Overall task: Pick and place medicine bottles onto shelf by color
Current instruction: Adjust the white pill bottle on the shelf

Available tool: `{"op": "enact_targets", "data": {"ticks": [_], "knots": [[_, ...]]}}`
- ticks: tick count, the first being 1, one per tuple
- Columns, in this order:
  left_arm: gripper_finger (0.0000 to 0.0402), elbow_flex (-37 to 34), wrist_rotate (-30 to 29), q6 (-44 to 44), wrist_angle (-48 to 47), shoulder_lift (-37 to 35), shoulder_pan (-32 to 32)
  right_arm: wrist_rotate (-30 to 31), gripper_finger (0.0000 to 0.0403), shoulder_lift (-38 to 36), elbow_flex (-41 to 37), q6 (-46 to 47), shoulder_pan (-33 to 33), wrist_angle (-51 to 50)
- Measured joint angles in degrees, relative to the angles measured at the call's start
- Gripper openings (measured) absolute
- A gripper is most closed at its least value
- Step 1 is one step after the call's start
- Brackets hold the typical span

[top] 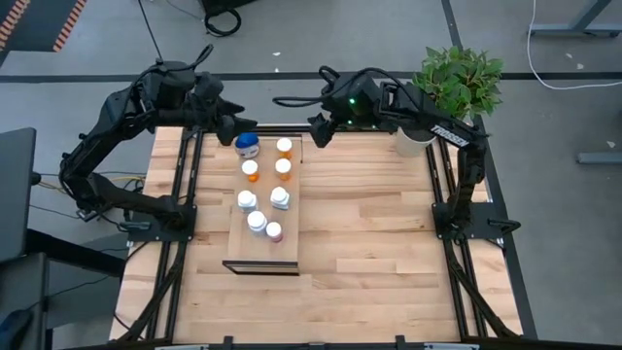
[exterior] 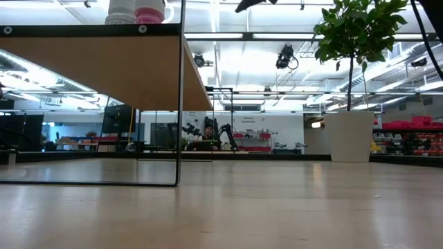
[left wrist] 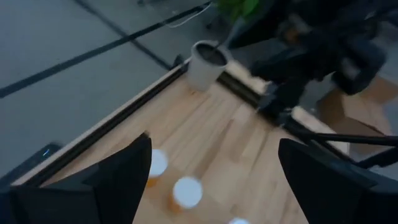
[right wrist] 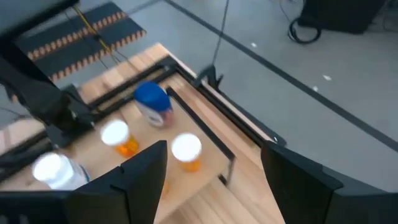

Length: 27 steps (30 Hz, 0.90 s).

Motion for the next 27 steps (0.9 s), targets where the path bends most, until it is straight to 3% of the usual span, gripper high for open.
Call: {"op": "enact_targets", "data": {"ticks": [10, 16, 21, 27], "knots": [[0.0355, 0.00, -5.98, -12.70, -15.84, -0.09, -0.26, -0.32, 0.0267, 0.02, 0.00, -1.14, -0.24, -3.91], [0.0355, 0.00, -5.01, -17.47, -17.15, -0.09, -2.13, -0.34, 0.0267, 0.02, 0.00, -3.09, -0.24, -6.71], [0.0355, 0.00, 5.40, -2.96, -10.93, -0.07, -8.35, -0.34, 0.0267, -0.04, 0.00, -2.60, -0.09, -10.34], [0.0355, -0.04, 0.18, 18.65, -16.79, 3.00, -20.79, -0.35, 0.0267, -0.09, 0.00, -1.87, 1.09, -12.58]]}}
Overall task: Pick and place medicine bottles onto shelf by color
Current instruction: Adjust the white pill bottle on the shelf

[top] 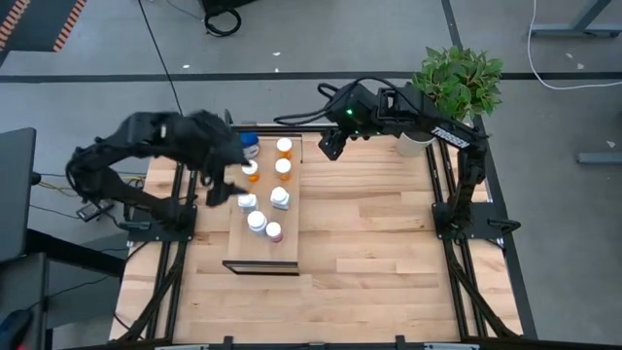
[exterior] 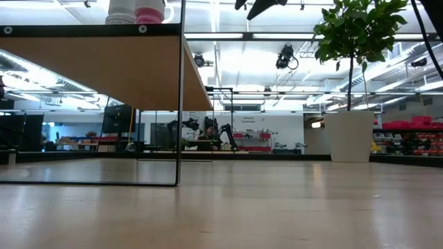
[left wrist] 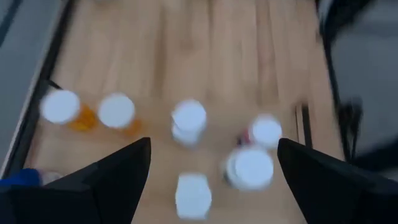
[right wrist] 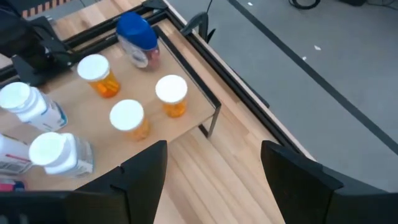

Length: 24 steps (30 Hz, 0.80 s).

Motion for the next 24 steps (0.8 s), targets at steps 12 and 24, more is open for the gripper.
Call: {"op": "enact_targets", "data": {"ticks": [12, 24], "knots": [[0.0355, 0.04, -0.74, 3.01, -4.72, 9.05, -10.71, 0.01, 0.0267, -0.04, 0.00, 5.55, 5.67, -0.29], [0.0355, -6.29, -0.75, 2.58, -5.70, 10.59, -12.89, 3.00, 0.0267, -0.09, 0.00, 9.12, 10.57, -3.79]]}}
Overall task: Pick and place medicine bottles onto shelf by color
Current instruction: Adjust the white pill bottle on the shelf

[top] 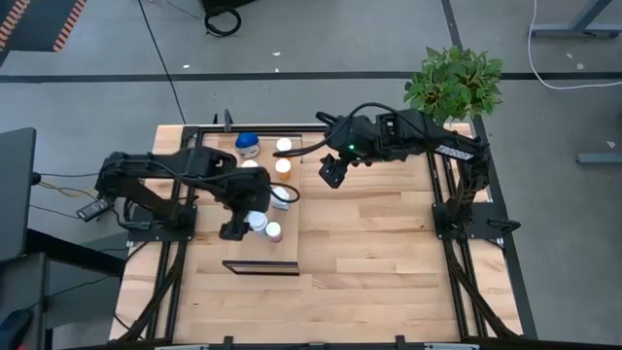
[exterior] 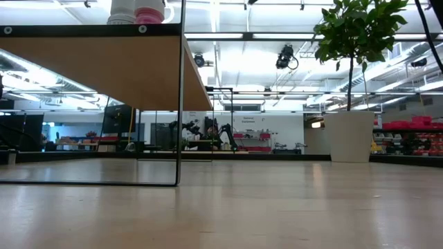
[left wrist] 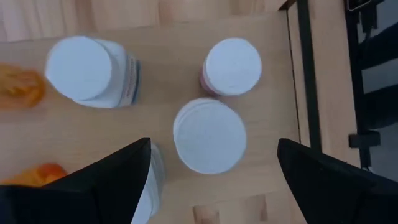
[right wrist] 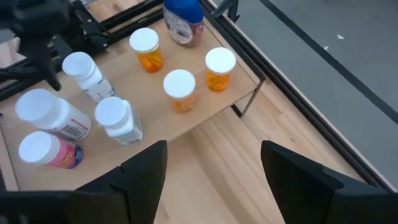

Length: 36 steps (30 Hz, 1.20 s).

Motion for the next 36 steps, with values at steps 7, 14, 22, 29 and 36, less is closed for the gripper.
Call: {"op": "enact_targets", "data": {"ticks": [7, 14, 22, 29, 36], "knots": [[0.0355, -3.54, -0.73, -0.35, 4.54, -0.06, 0.00, 0.02, 0.0267, 0.00, 0.00, 0.39, 0.91, -0.15], [0.0355, -5.95, -0.82, 0.27, 4.76, 0.15, -0.02, 0.08, 0.0267, 0.00, 0.00, -0.02, 0.89, -0.21], [0.0355, -7.59, -0.79, 0.01, 6.19, 0.17, -0.46, 1.48, 0.0267, 0.00, 0.00, -0.36, 0.87, -0.19], [0.0345, -7.58, -0.82, -0.03, 6.85, 0.17, -0.46, 3.39, 0.0267, 0.00, 0.00, -0.70, 0.87, -0.17], [0.0289, -7.57, -0.82, -0.04, 6.88, 0.17, -0.46, 3.67, 0.0267, 0.00, 0.00, -0.72, 0.87, -0.17]]}}
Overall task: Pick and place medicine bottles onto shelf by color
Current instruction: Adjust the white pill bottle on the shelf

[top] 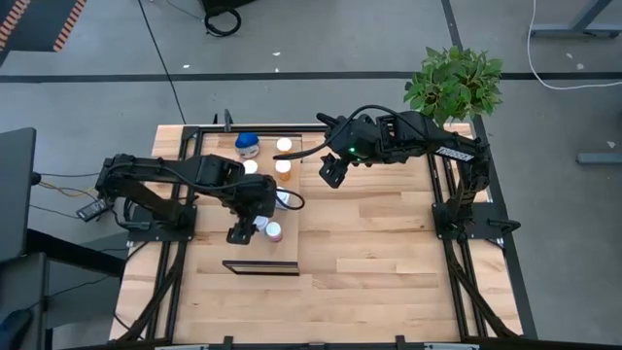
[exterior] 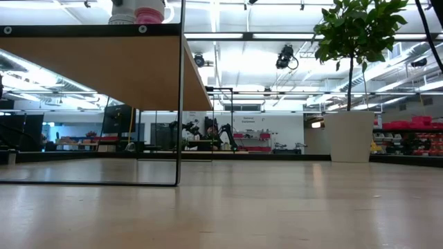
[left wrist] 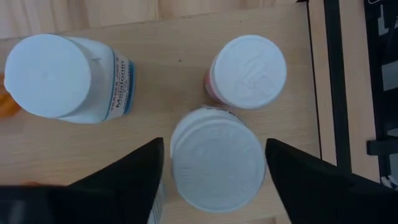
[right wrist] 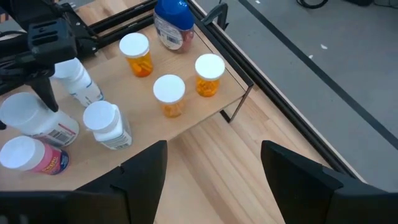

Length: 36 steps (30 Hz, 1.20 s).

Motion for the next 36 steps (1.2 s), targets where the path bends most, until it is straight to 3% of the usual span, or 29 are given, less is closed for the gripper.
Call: {"op": "enact_targets", "data": {"ticks": [8, 13, 19, 30, 36], "knots": [[0.0206, 0.02, 0.07, -0.65, -0.27, -0.04, 0.00, 0.02, 0.0267, 0.00, 0.00, 0.00, 0.00, 0.00], [0.0207, 0.13, 1.49, -1.84, -2.46, -0.13, -0.79, 0.02, 0.0267, 0.00, 0.00, 0.01, 0.00, 0.00], [0.0252, 0.00, 1.90, -3.23, -6.46, -0.02, -4.13, 0.02, 0.0267, 0.00, 0.00, 0.00, 0.00, 0.01], [0.0209, 0.09, 0.81, -6.42, -9.38, -0.09, -8.26, 0.60, 0.0267, 0.00, 0.00, -0.22, 0.00, 0.02], [0.0241, 0.09, -0.90, -7.86, -9.50, -0.08, -7.52, 0.79, 0.0267, 0.00, 0.00, -0.22, 0.00, 0.04]]}}
